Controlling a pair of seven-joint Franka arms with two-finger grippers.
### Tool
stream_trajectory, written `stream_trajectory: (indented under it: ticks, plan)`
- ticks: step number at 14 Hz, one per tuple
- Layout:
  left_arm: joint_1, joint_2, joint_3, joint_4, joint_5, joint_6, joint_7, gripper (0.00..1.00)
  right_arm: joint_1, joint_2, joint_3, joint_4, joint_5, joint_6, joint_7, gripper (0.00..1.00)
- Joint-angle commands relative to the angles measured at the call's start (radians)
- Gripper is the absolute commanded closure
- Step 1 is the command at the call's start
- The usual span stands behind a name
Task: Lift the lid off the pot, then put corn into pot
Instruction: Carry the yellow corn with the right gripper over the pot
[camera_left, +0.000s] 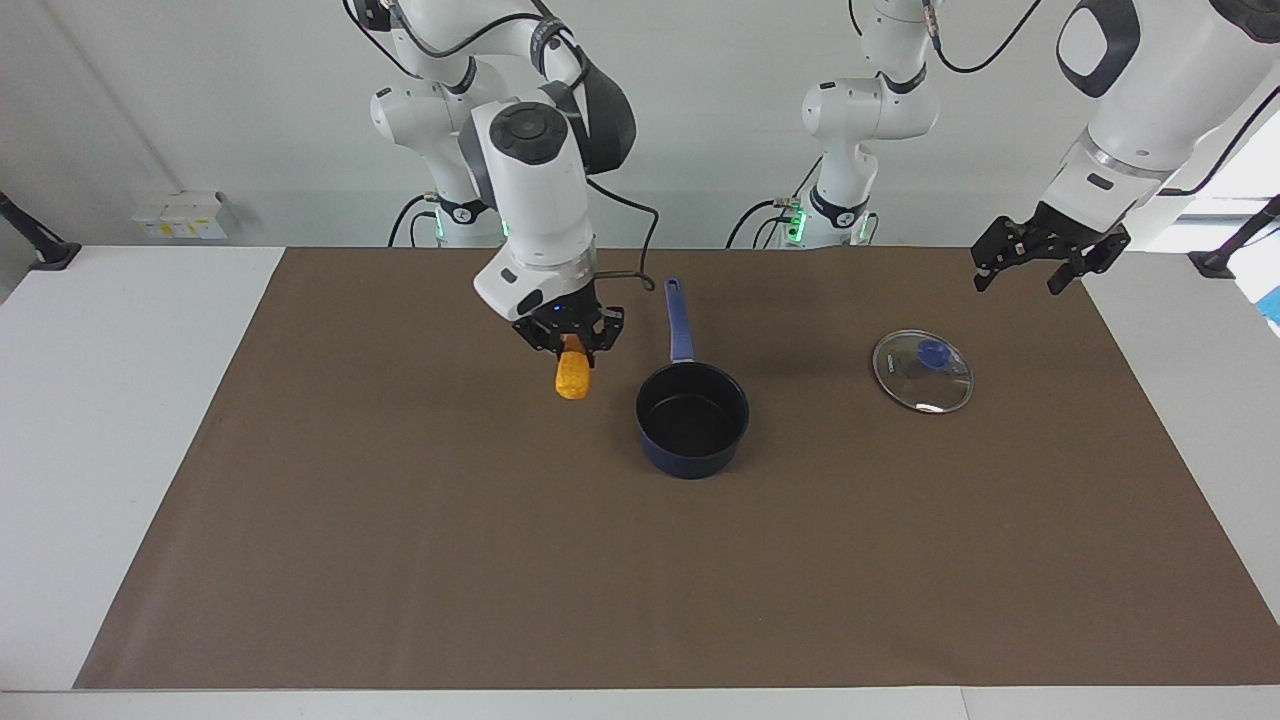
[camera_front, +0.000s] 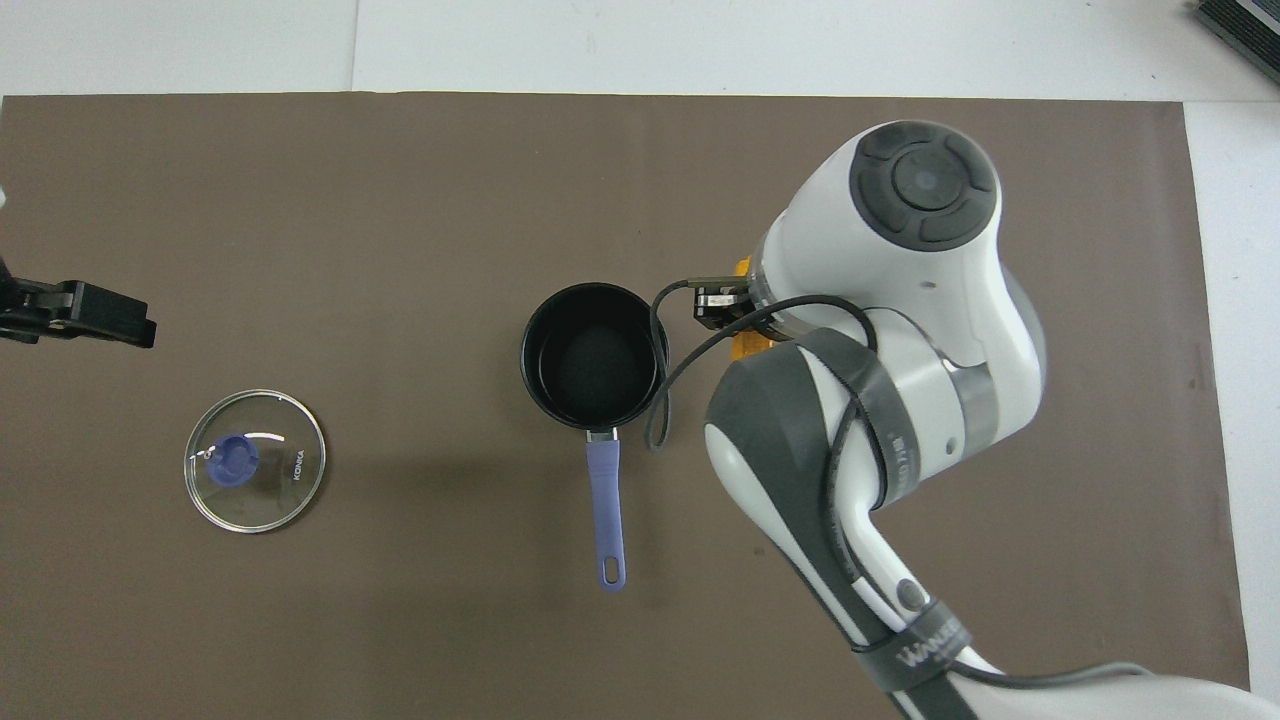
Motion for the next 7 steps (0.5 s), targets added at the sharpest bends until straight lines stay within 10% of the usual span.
stream_trajectory:
  ticks: [1, 7]
  plan:
    - [0.001, 0.004, -0.001, 0.014, 0.013, -0.014, 0.009, 0.0, 0.061, 0.08, 0.001, 0.061, 0.017, 0.057, 0.089, 1.0]
    - [0.001, 0.008, 0.0, 0.022, 0.019, -0.019, 0.012, 0.0, 0.103, 0.214, 0.044, 0.155, 0.017, 0.142, 0.163, 1.0]
